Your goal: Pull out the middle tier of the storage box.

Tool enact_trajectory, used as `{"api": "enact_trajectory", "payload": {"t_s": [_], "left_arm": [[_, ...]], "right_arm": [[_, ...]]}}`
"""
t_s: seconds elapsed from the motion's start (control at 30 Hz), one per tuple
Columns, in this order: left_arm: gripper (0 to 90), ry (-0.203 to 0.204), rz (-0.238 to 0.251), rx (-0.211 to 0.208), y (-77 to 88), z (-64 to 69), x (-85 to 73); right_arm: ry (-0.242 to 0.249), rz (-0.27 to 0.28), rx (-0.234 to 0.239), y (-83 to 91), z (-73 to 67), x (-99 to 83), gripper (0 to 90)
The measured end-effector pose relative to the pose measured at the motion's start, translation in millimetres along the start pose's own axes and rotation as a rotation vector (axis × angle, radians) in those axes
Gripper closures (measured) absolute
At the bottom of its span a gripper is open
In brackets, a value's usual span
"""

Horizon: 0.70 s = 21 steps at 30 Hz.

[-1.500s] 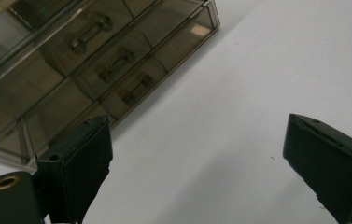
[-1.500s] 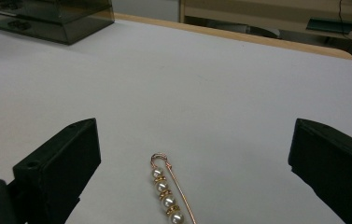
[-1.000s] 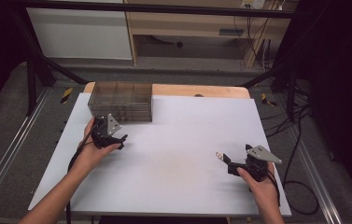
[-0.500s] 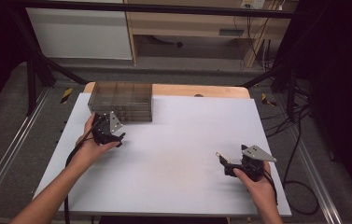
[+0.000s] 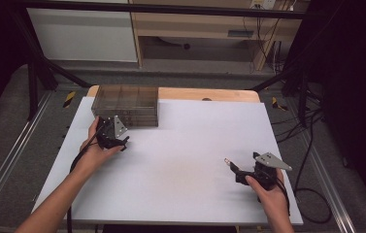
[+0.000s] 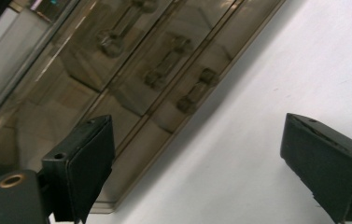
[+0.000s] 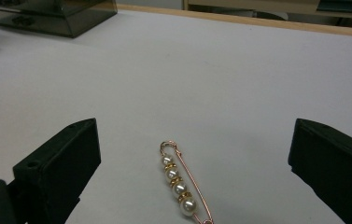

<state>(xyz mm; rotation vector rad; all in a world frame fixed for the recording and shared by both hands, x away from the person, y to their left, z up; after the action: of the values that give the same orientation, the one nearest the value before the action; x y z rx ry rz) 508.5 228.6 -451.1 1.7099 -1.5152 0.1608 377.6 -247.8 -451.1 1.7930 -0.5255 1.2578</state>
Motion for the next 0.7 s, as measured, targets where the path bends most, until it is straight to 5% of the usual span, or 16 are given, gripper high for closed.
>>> {"api": "enact_trajectory", "payload": {"t_s": [0.43,0.7], "left_arm": [[10.3,-0.075,0.031,0.059,4.4,0.4,20.0],[10.4,-0.095,0.02,0.071,-0.7,1.3,17.8]], "right_arm": [[0.033,-0.021,0.014,-1.4,-4.6,-0.7,2.6],[0.027,-0.027,0.01,-1.2,-2.6,-1.4,2.6]]}}
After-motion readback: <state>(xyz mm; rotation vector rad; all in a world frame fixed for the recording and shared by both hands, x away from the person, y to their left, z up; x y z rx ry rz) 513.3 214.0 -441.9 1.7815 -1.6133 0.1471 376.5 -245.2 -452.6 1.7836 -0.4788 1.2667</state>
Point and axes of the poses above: each handheld gripper's, and its own axes: y roughly backward along the jaws, x roughly out of its top, z roughly to its right, the point moved 3 cm from there along -y, roughly forward along the jaws, and after that the axes turned 10 degrees about x, right-handed, at the moved point
